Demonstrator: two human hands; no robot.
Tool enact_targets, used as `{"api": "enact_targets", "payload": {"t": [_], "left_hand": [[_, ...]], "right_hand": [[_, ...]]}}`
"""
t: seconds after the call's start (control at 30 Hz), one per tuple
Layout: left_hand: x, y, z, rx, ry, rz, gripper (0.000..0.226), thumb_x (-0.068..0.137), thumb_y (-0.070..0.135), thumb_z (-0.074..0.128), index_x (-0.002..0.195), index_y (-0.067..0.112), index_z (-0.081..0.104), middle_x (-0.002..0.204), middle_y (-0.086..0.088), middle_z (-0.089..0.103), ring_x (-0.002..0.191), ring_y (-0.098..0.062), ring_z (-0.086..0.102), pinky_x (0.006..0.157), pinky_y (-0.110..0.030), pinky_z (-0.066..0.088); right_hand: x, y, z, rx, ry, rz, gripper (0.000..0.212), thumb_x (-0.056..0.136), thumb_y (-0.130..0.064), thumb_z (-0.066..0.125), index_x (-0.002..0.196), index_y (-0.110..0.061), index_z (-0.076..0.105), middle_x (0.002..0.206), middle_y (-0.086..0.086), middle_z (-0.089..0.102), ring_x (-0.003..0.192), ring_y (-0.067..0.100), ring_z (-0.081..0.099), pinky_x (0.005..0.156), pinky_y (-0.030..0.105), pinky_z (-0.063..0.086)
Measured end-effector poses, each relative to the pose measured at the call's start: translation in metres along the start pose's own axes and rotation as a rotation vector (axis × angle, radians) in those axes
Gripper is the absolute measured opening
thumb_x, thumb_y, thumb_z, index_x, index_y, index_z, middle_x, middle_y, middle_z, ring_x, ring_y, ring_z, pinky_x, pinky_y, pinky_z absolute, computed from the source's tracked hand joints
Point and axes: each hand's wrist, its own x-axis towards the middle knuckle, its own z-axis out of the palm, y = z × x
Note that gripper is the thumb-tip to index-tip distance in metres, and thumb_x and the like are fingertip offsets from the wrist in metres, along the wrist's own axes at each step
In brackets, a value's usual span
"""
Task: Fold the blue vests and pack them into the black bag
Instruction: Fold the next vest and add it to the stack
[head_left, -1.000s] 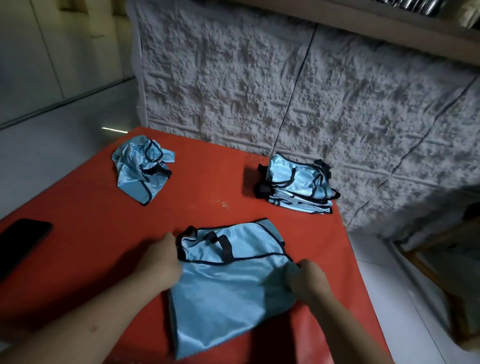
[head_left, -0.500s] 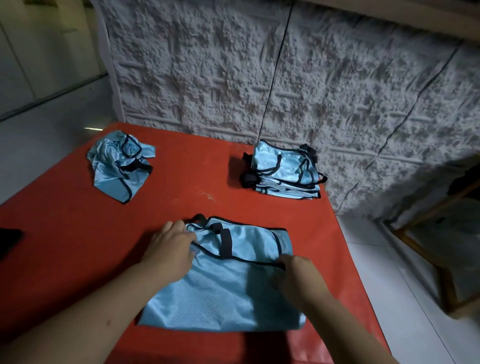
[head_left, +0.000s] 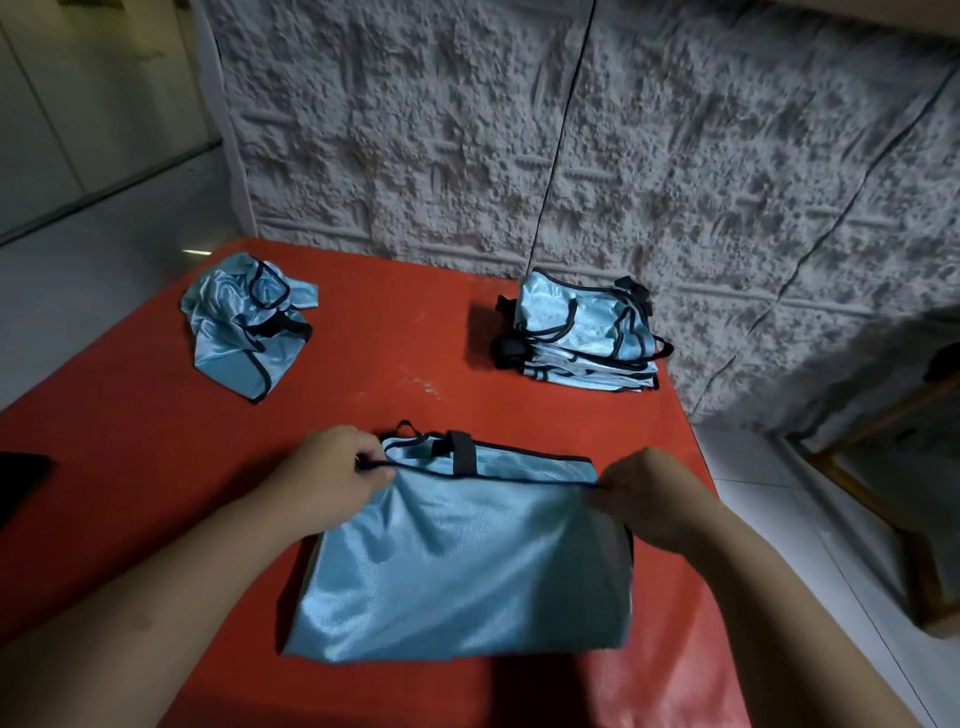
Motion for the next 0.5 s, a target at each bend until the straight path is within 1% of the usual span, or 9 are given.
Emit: {"api": "enact_targets", "payload": {"t": [0.03, 0.07, 0.1, 0.17, 0.23, 0.27, 0.33, 0.4, 0.5], "left_hand": [[0.004, -0.001, 0.001, -0.015, 0.013, -0.016, 0.024, 0.088, 0.027, 0.075, 0.066, 0.024, 0.065, 0.074, 0.004, 0.064, 0.066, -0.014, 0.06, 0.058, -0.028, 0.043], [0.007, -0.003, 0.003, -0.027, 0.029, -0.033, 0.024, 0.089, 0.026, 0.073, 0.067, 0.021, 0.066, 0.069, 0.002, 0.065, 0.062, -0.016, 0.061, 0.056, -0.03, 0.044], [0.01, -0.004, 0.006, -0.03, 0.044, -0.052, 0.024, 0.09, 0.026, 0.072, 0.068, 0.019, 0.066, 0.065, 0.001, 0.065, 0.059, -0.018, 0.061, 0.056, -0.031, 0.047], [0.016, -0.01, 0.012, -0.007, 0.076, -0.074, 0.023, 0.091, 0.028, 0.071, 0.069, 0.021, 0.067, 0.067, 0.003, 0.066, 0.061, -0.018, 0.063, 0.06, -0.036, 0.052], [0.021, -0.015, 0.019, 0.059, 0.122, -0.063, 0.018, 0.09, 0.03, 0.073, 0.075, 0.022, 0.069, 0.073, 0.003, 0.066, 0.066, -0.018, 0.062, 0.064, -0.038, 0.053], [0.023, -0.017, 0.022, 0.094, 0.152, -0.05, 0.016, 0.09, 0.031, 0.074, 0.079, 0.019, 0.07, 0.074, 0.001, 0.065, 0.068, -0.019, 0.06, 0.064, -0.038, 0.052], [0.025, -0.021, 0.029, 0.14, 0.211, -0.034, 0.018, 0.091, 0.032, 0.073, 0.084, 0.016, 0.07, 0.075, -0.002, 0.062, 0.072, -0.022, 0.057, 0.063, -0.036, 0.049], [0.027, -0.026, 0.037, 0.192, 0.249, -0.029, 0.019, 0.093, 0.033, 0.071, 0.088, 0.015, 0.069, 0.078, -0.004, 0.059, 0.078, -0.025, 0.055, 0.065, -0.037, 0.047], [0.03, -0.025, 0.038, 0.167, 0.227, -0.068, 0.018, 0.092, 0.033, 0.072, 0.096, 0.016, 0.069, 0.085, -0.004, 0.056, 0.077, -0.026, 0.056, 0.065, -0.036, 0.048]], "right_hand": [[0.005, -0.002, 0.003, 0.03, 0.07, 0.011, 0.037, 0.09, -0.03, 0.066, 0.06, -0.009, 0.057, 0.056, 0.004, 0.05, 0.058, 0.02, 0.043, 0.053, 0.028, 0.035], [0.01, -0.005, 0.006, 0.066, 0.143, 0.023, 0.039, 0.091, -0.029, 0.064, 0.061, -0.006, 0.054, 0.055, 0.004, 0.047, 0.057, 0.02, 0.042, 0.051, 0.029, 0.032], [0.016, -0.007, 0.012, 0.097, 0.195, 0.05, 0.039, 0.092, -0.029, 0.063, 0.063, -0.004, 0.055, 0.056, 0.004, 0.049, 0.057, 0.021, 0.042, 0.051, 0.029, 0.033], [0.027, -0.007, 0.028, 0.131, 0.229, 0.115, 0.037, 0.092, -0.031, 0.062, 0.064, -0.009, 0.057, 0.058, 0.002, 0.055, 0.06, 0.023, 0.05, 0.053, 0.032, 0.036], [0.036, -0.005, 0.047, 0.154, 0.23, 0.185, 0.035, 0.092, -0.034, 0.061, 0.064, -0.013, 0.057, 0.064, 0.001, 0.059, 0.07, 0.03, 0.058, 0.06, 0.031, 0.038], [0.04, -0.003, 0.056, 0.156, 0.232, 0.206, 0.034, 0.092, -0.037, 0.061, 0.066, -0.014, 0.059, 0.068, 0.003, 0.062, 0.076, 0.033, 0.062, 0.063, 0.031, 0.039], [0.041, -0.003, 0.07, 0.141, 0.256, 0.249, 0.033, 0.092, -0.045, 0.06, 0.08, -0.015, 0.069, 0.082, 0.008, 0.07, 0.085, 0.035, 0.066, 0.066, 0.032, 0.042], [0.04, -0.007, 0.078, 0.128, 0.315, 0.303, 0.035, 0.092, -0.051, 0.057, 0.098, -0.021, 0.074, 0.095, 0.009, 0.074, 0.092, 0.035, 0.067, 0.069, 0.033, 0.045], [0.039, -0.013, 0.08, 0.125, 0.358, 0.333, 0.035, 0.094, -0.053, 0.054, 0.106, -0.027, 0.074, 0.099, 0.008, 0.074, 0.094, 0.035, 0.068, 0.074, 0.035, 0.047]]}}
